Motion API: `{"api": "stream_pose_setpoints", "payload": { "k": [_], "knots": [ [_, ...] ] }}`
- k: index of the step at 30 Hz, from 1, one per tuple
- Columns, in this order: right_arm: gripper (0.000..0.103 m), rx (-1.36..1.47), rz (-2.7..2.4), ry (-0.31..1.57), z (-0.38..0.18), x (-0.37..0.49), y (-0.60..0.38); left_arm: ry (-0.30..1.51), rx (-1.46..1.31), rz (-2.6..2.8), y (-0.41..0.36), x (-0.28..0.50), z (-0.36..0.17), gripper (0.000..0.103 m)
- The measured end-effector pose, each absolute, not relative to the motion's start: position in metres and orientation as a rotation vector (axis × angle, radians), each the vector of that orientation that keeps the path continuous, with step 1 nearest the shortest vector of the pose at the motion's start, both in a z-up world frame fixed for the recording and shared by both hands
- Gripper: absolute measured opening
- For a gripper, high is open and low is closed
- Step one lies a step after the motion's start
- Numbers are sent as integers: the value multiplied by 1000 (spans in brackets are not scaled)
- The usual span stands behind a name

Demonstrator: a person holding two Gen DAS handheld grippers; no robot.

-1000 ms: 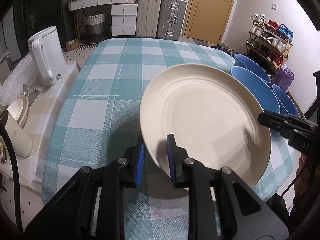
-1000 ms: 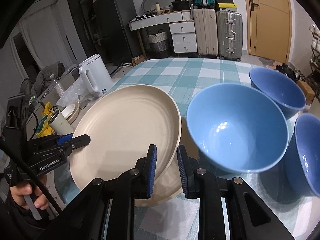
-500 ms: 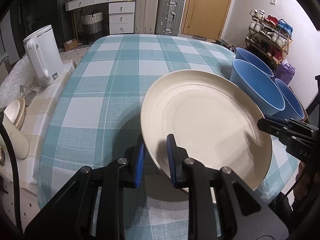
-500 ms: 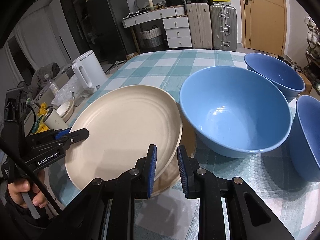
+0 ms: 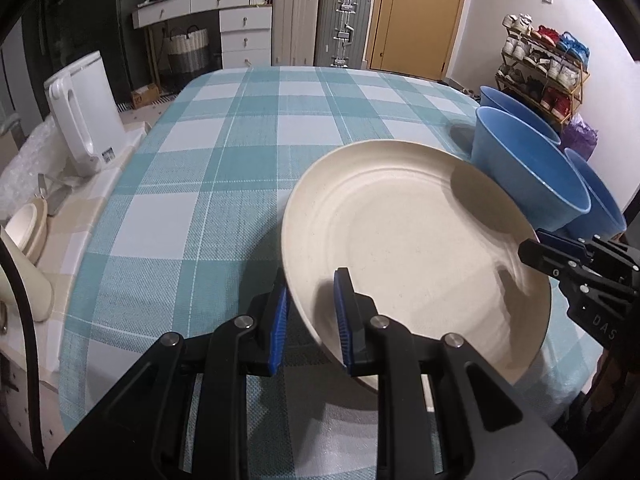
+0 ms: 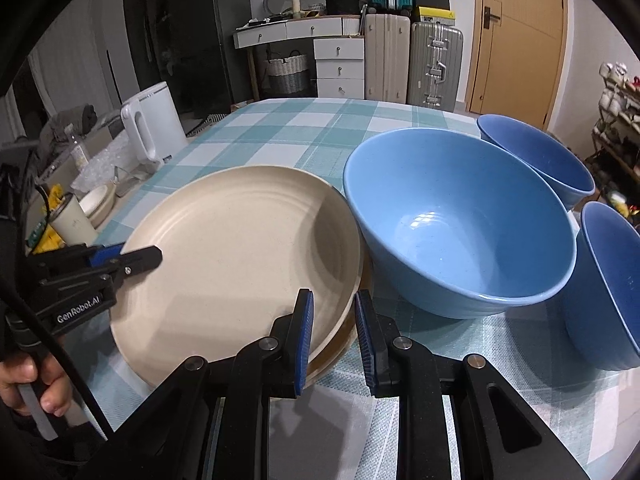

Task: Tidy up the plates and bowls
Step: 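Carry the held plate over the cream plate stack and lower it, then open both grippers to release the plate onto the stack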

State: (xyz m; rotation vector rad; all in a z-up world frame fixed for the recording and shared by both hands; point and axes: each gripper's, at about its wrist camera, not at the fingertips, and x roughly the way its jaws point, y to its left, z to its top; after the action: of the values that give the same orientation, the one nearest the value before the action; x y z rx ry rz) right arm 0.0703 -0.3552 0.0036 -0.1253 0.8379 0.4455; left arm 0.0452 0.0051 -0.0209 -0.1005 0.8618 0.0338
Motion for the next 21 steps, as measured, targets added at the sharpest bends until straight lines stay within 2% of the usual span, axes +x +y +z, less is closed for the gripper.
{"api": "stream_pose_setpoints", "payload": {
  "k": [12, 19, 21],
  "knots": [
    [23, -222, 376, 790, -10, 61, -348, 835, 32, 85, -12, 51, -32, 21],
    [24, -253, 359, 773, -11, 56, -345, 868, -103, 23, 7, 52, -30, 21],
    [25, -248, 367, 780, -10, 55, -346, 879, -151, 3, 14, 50, -28, 26]
  ]
}}
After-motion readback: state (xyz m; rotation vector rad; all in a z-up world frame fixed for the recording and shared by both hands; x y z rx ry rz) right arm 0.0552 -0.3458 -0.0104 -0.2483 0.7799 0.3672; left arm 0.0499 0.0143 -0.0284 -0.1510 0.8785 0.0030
